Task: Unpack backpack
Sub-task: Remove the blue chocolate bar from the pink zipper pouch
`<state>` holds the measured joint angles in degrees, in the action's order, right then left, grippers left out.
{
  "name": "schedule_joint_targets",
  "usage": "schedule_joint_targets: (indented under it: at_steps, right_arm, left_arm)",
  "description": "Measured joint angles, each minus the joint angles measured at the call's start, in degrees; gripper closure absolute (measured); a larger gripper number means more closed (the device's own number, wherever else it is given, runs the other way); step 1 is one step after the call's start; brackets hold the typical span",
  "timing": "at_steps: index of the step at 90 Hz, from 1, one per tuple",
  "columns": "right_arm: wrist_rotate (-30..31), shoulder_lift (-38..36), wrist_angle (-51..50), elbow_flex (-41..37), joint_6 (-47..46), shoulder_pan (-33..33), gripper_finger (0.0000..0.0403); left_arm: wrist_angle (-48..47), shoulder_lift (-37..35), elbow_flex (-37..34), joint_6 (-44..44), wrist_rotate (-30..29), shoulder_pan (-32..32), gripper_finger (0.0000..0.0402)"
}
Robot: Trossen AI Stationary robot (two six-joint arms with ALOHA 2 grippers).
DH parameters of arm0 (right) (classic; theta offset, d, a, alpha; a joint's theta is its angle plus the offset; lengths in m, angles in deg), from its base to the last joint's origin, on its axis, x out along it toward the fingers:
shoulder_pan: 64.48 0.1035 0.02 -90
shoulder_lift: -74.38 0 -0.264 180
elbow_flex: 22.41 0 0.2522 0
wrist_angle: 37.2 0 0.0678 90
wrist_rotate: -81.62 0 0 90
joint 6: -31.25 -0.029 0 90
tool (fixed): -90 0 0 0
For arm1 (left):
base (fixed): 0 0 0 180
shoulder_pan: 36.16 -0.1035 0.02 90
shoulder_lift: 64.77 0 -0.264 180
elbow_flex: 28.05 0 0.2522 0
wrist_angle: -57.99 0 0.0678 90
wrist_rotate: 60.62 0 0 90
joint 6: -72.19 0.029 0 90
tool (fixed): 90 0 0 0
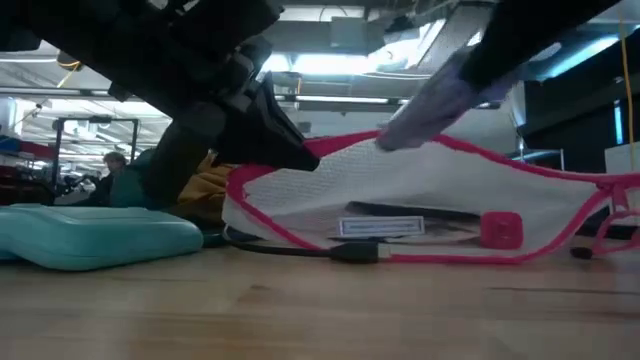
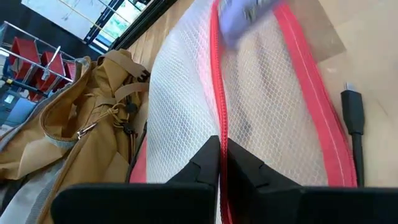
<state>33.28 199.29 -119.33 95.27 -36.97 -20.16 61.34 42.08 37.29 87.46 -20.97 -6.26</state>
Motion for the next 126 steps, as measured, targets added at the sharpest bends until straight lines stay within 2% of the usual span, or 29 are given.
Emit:
schedule_joint_targets:
  at_steps: [17,44,72,78,92,103,110,126]
  right_arm:
    - [3.1,0.0,-9.3,2.1,-9.2,2.9,0.0402]
    - [5.8,0.0,-18.0,4.2,-17.8,6.0,0.0402]
    - [5.9,-0.1,-20.8,4.5,-22.5,6.7,0.0402]
    - [7.0,-0.1,-15.2,4.5,-17.6,6.7,0.0402]
    - [6.2,-0.2,7.7,3.8,5.7,6.3,0.0402]
    - [5.1,-0.1,20.7,2.7,18.4,5.2,0.0403]
    - [3.9,0.1,22.8,1.7,21.2,3.6,0.0403]
    - [2.8,0.4,18.1,-0.9,17.3,0.5,0.0403]
  left_arm:
    - [-0.1,0.0,0.0,-0.1,0.0,-0.1,0.0402]
    - [-0.2,0.0,0.0,-0.3,0.0,-0.1,0.0402]
    - [-0.3,0.0,0.0,-0.3,0.0,0.0,0.0402]
    - [-0.3,0.0,0.0,-0.3,0.0,-0.1,0.0402]
    - [-0.3,0.0,0.0,0.0,0.0,0.0,0.0402]
    - [-0.2,0.0,0.0,0.5,0.0,0.0,0.0402]
    - [-0.2,0.0,0.0,1.4,0.0,0.3,0.0402]
    - [-1.1,0.0,0.0,1.2,0.0,0.7,0.0402]
